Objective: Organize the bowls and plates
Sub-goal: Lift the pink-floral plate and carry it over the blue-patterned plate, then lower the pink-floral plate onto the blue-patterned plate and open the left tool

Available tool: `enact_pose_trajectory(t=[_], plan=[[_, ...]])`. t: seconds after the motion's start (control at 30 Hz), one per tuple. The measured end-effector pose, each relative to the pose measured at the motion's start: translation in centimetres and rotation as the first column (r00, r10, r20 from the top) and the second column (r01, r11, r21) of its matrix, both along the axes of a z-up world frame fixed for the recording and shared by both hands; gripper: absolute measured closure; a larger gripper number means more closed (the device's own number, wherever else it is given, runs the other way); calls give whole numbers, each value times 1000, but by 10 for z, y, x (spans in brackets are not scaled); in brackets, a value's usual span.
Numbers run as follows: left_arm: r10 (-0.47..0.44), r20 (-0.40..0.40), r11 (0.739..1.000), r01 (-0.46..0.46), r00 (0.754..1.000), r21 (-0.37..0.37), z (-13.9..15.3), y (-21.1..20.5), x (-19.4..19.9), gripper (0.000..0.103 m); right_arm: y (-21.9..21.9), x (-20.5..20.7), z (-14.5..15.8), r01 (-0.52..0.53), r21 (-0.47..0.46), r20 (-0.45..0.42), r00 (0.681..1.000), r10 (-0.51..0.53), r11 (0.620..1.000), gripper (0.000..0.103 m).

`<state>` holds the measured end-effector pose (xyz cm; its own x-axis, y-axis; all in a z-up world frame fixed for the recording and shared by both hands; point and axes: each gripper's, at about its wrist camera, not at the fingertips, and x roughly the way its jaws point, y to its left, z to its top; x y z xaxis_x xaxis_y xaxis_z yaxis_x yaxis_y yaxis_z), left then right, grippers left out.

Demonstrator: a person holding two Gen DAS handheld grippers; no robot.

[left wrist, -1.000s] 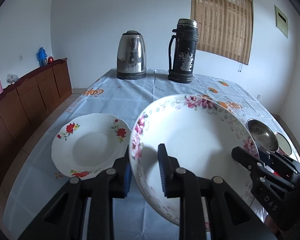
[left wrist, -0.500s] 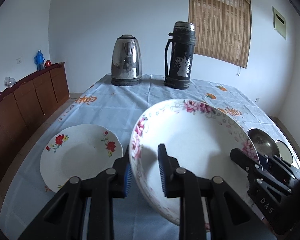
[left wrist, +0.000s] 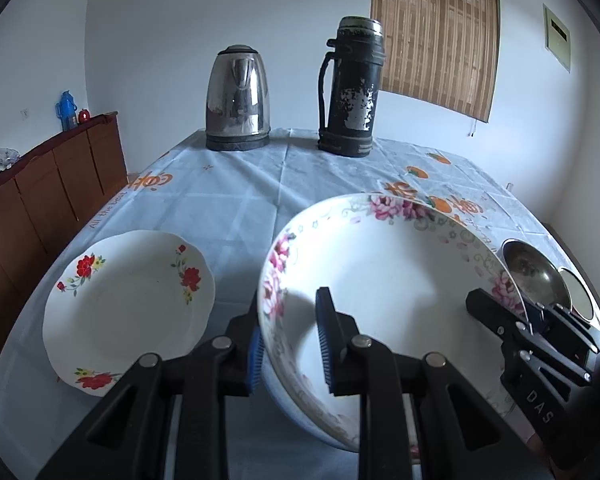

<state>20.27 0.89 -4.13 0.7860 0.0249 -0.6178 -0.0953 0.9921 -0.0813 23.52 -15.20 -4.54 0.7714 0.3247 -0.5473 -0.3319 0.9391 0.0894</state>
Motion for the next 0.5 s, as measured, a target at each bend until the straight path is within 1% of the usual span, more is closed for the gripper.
enact_pose_trajectory(t=[0.3,0.5], plan=[[-18,-35,1000,17,999,-15,-14,-2,8,82,-3,6,-10,14,-25,-34,999,-15,1000,77],[-23,-50,999,21,998,-24,-19,-1,10,82,-4,10,-12,15,-21,-60,998,-17,1000,77]])
